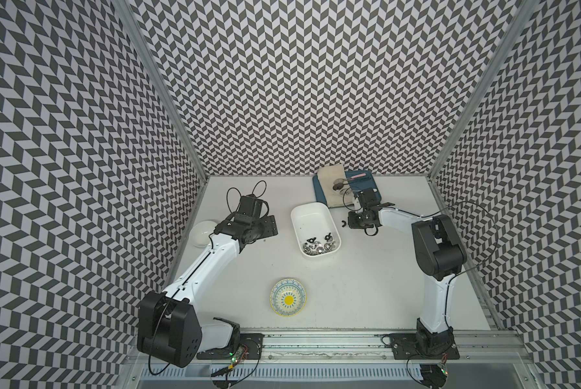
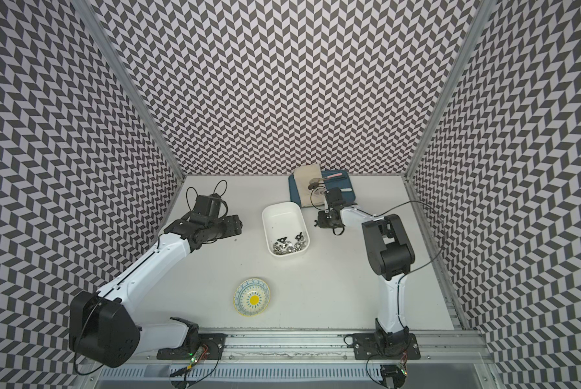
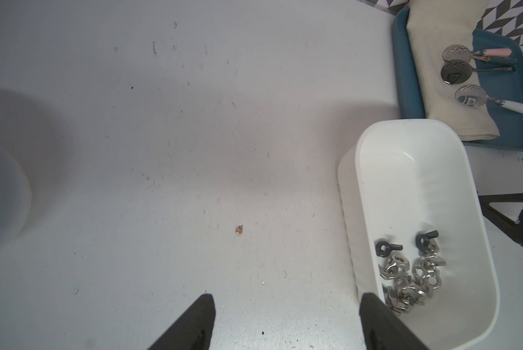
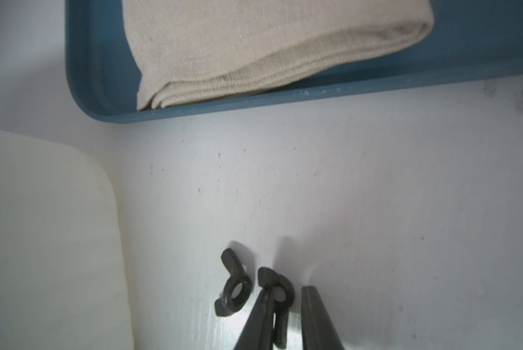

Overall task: Take out the wing nut from the storage box
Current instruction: Place the wing nut at the center of the board, then pick up the wing nut from the storage box.

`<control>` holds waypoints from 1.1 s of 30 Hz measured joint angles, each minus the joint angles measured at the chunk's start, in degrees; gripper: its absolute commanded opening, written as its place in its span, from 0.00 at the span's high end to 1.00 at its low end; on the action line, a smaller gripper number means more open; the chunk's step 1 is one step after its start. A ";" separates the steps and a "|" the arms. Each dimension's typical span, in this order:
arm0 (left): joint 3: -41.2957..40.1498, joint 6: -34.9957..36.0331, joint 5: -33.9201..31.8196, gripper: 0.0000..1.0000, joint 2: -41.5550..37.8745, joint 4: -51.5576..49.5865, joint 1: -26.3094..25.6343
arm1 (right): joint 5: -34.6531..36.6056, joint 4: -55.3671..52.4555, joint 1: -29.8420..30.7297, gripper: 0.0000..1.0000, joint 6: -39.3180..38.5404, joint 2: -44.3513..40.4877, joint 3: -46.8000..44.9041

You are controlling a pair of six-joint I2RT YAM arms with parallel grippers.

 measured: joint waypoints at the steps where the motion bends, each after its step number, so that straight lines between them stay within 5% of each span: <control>1: 0.00 0.00 0.00 0.21 -0.07 -0.02 0.00 | -0.02 -0.02 0.00 0.75 0.07 0.00 0.00; 12: 0.00 0.00 0.00 0.21 -0.33 -0.13 0.00 | -2.27 -2.97 0.70 0.71 0.94 -5.84 3.04; 19: -0.02 0.00 0.02 0.21 -0.33 -0.13 0.00 | -3.08 -2.67 10.01 0.75 1.77 -11.04 5.79; 25: -0.02 0.00 0.24 0.21 -0.33 -0.13 0.00 | -4.11 -3.34 19.15 0.75 1.36 -9.35 5.95; 33: -0.79 -0.02 0.46 0.21 -0.35 -0.28 0.00 | -3.76 -6.82 20.46 0.74 -1.42 -3.13 6.67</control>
